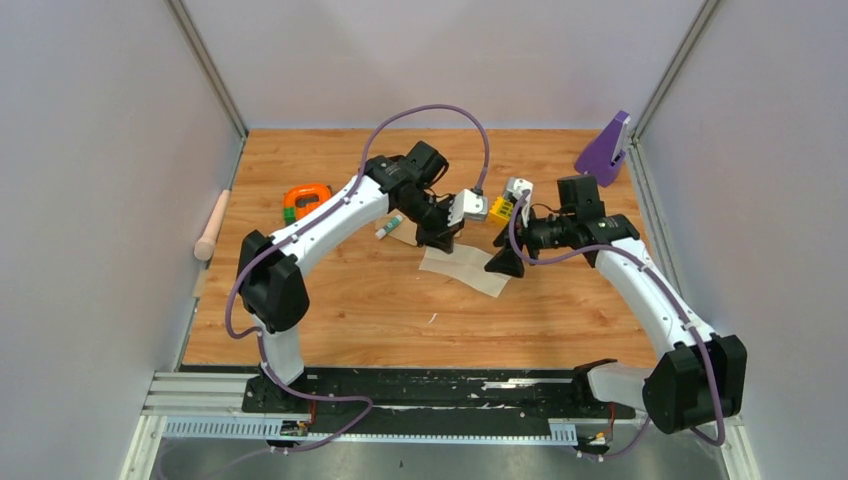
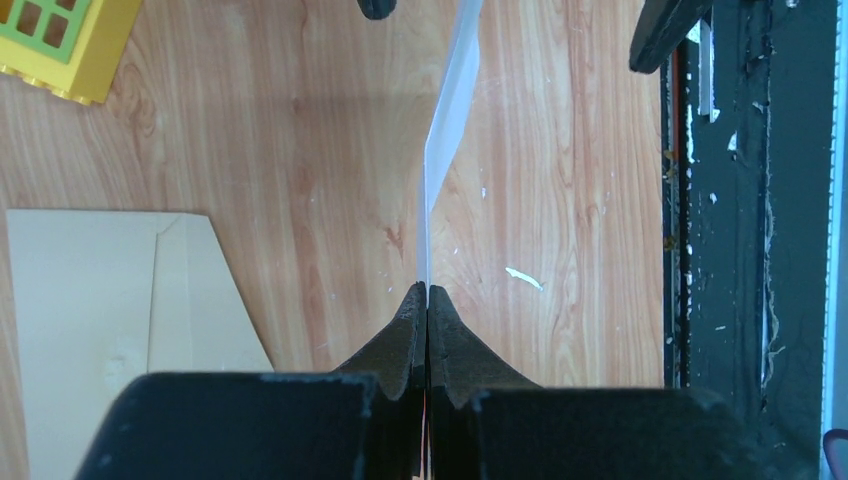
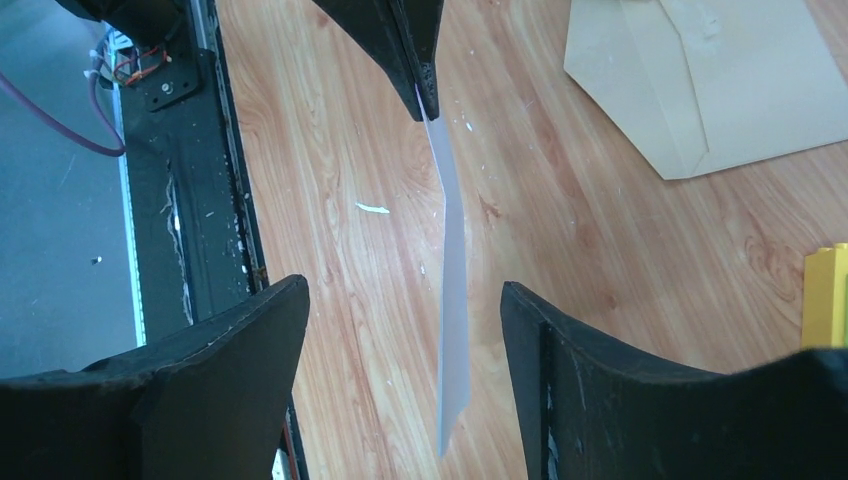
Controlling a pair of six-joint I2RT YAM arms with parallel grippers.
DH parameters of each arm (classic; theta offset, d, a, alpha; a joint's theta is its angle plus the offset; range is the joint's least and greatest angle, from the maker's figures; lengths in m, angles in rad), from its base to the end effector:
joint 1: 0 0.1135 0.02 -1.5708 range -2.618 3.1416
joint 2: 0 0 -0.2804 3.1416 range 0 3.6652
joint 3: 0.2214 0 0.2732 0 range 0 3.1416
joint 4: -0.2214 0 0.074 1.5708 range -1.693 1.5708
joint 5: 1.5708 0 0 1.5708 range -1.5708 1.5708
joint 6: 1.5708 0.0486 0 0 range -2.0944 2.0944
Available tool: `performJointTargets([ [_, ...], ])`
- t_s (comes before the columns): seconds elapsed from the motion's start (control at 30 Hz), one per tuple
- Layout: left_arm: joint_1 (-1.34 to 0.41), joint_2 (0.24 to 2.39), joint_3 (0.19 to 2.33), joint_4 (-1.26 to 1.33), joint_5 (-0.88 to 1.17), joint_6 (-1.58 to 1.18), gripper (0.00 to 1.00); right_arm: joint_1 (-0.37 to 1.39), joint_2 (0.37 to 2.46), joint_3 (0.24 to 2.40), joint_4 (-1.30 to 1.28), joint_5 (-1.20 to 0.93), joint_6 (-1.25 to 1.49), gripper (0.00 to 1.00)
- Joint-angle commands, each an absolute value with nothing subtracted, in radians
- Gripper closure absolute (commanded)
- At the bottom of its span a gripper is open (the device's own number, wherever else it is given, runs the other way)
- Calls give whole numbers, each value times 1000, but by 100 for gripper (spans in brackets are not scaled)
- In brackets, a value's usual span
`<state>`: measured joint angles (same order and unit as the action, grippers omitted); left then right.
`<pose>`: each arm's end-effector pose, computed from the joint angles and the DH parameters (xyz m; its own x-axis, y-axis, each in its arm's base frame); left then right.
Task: Place the letter into the envelope and seal it
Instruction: Fold the letter.
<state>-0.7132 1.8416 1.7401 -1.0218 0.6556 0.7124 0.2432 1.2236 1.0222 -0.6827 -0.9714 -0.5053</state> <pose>0.2944 -0.2939 0.3149 -0.0466 0.7254 -0.6867 0.9891 -0.0625 -0.1331 0.2447 0.1020 0.3042 -0.3451 -0.3670 -0.8639 -0.9268 0.2787 0.2518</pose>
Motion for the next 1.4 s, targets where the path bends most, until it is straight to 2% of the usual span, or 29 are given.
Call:
performJointTargets([
  [0.0, -715, 1837, 1791, -1033, 652, 721, 100, 272, 1243, 1028, -648, -896, -537, 30],
  [0.33, -715, 1820, 1778, -1040, 663, 737, 100, 285, 1270, 1006, -648, -823, -570, 44],
  [0.57, -715, 1805, 1778, -1042, 668, 743, 100, 305, 1289, 1006, -660, -799, -583, 64],
  [0.8, -715, 1803, 1776, -1041, 661, 745, 100, 321, 1305, 1015, -692, -793, -600, 76],
  [0.9, -715, 1799, 1778, -1042, 660, 743, 100, 327, 1317, 1018, -700, -779, -604, 88],
  [0.97, -715, 1793, 1778, -1040, 660, 743, 100, 328, 1321, 1021, -704, -771, -604, 99],
  [1.1, -715, 1774, 1765, -1036, 669, 742, 99, 327, 1318, 1030, -703, -757, -595, 100],
  [1.13, -715, 1770, 1762, -1035, 674, 741, 89, 326, 1312, 1033, -703, -755, -591, 100],
  [1.23, -714, 1737, 1748, -1018, 676, 734, 70, 318, 1296, 1045, -701, -754, -582, 100],
  [1.3, -707, 1714, 1745, -1007, 671, 726, 39, 306, 1282, 1048, -694, -761, -571, 100],
  [1.33, -700, 1706, 1745, -1001, 673, 720, 34, 297, 1276, 1046, -683, -765, -564, 100],
  [1.37, -694, 1689, 1747, -998, 680, 713, 23, 288, 1268, 1045, -675, -773, -557, 100],
])
